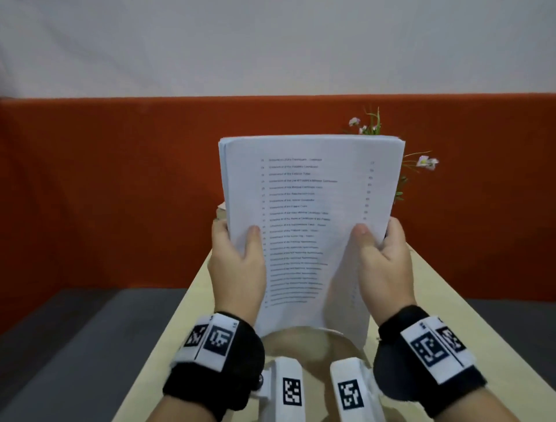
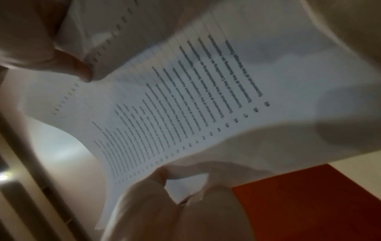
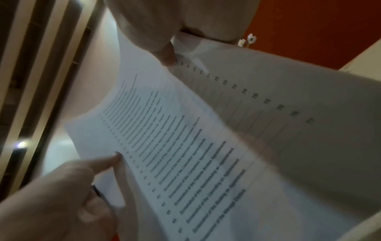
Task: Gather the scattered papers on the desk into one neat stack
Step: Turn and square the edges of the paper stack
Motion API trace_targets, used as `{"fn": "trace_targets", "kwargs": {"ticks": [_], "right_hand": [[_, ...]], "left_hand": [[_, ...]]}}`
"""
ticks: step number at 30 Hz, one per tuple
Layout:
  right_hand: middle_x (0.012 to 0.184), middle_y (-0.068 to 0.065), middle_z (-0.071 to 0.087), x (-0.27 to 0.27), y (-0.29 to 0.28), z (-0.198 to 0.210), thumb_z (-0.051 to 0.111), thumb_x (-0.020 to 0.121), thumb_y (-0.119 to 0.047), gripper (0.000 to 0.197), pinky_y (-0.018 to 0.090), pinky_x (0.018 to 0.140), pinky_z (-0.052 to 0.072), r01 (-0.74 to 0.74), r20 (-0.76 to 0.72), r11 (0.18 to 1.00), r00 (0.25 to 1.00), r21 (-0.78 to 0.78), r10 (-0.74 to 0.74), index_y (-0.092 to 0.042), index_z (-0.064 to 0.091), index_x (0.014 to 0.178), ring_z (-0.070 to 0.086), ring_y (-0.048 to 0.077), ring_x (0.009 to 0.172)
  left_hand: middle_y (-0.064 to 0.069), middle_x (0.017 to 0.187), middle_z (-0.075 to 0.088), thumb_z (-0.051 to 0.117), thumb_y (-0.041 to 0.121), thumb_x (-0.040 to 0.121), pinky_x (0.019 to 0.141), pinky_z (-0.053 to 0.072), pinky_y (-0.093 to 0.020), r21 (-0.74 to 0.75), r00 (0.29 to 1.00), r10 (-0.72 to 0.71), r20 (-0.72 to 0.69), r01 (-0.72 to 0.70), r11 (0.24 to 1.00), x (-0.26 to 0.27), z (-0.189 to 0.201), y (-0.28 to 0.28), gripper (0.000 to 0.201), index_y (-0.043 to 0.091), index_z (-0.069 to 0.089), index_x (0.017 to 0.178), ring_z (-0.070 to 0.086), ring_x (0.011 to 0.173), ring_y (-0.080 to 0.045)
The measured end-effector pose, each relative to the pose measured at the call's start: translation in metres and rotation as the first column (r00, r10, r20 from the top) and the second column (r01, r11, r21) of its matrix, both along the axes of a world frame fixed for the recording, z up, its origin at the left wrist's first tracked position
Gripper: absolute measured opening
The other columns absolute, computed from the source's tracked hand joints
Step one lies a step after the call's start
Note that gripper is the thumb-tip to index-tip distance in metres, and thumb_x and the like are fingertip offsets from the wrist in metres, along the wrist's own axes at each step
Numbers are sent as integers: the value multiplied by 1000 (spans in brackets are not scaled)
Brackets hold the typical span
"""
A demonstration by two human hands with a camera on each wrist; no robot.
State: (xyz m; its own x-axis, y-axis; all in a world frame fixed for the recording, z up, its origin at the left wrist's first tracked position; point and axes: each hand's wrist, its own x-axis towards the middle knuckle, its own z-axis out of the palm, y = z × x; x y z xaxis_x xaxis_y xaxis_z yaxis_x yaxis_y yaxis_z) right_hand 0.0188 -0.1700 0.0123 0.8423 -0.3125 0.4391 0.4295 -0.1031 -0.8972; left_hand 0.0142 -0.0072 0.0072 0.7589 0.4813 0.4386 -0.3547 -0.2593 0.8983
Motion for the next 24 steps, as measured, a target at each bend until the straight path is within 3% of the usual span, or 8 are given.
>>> {"fn": "trace_targets", "kwargs": {"ticks": [2,6,9,11,15,19,22,24], "right_hand": [[99,-15,61,-3,0,-9,44,98,-23,11,28,76,48,15,-30,999,999,-52,-17,-25,51,106,59,7,94],[94,-18,56,-1,1,-17,35,101,-19,16,22,68,42,31,-123,988,991,-149,-49,-25,49,105,54,5,90],[88,-19,53,2,-2,-15,35,101,-15,14,17,64,41,68,-97,982,992,-176,-86,-23,46,101,50,-4,81],[86,-18,50,1,-7,-22,34,100,-11,15,11,58,38,24,-184,973,981,-228,-68,-22,43,104,47,-4,77],[99,2,52,2,-20,-50,36,96,-7,17,29,69,40,-219,-566,905,824,-364,-29,-16,39,109,50,18,86],[107,5,56,8,-47,-56,38,97,-13,25,31,68,45,-173,-619,869,765,-464,-178,-15,41,122,57,25,91],[105,6,55,13,-77,-51,42,97,-11,43,30,61,43,-118,-616,841,735,-528,-283,-20,34,138,59,25,87],[119,11,59,20,-99,-48,43,96,-7,49,32,70,48,-116,-616,811,713,-574,-334,-21,33,143,60,29,96]], "left_hand": [[18,90,61,53,21,94,58,43,-3,3,1000,-11,-4,11,1000,0,-5,0,20,20,50,114,62,82,-5],[3,103,63,45,17,97,76,43,-24,22,999,-29,-40,30,999,2,-15,0,24,13,51,121,62,100,-22],[6,106,64,44,16,98,80,46,-20,14,1000,-22,-5,22,1000,5,-18,1,29,14,48,126,61,97,-14],[7,98,61,43,15,98,68,45,-10,61,996,-38,-80,43,997,2,-27,2,17,17,46,114,58,86,-11],[-9,110,58,39,6,96,57,38,-25,203,892,-125,-435,233,951,0,-49,3,18,16,35,110,52,85,-21],[1,106,54,37,0,94,56,36,-17,213,800,-229,-555,402,890,7,-45,-7,44,21,28,132,52,81,-7],[6,106,52,40,1,93,75,44,-22,119,735,-298,-609,456,882,25,-44,-34,58,26,20,142,55,89,-11],[-2,117,60,43,10,86,87,49,-32,120,685,-295,-666,490,864,42,-50,-57,46,13,38,132,58,101,-22]]}}
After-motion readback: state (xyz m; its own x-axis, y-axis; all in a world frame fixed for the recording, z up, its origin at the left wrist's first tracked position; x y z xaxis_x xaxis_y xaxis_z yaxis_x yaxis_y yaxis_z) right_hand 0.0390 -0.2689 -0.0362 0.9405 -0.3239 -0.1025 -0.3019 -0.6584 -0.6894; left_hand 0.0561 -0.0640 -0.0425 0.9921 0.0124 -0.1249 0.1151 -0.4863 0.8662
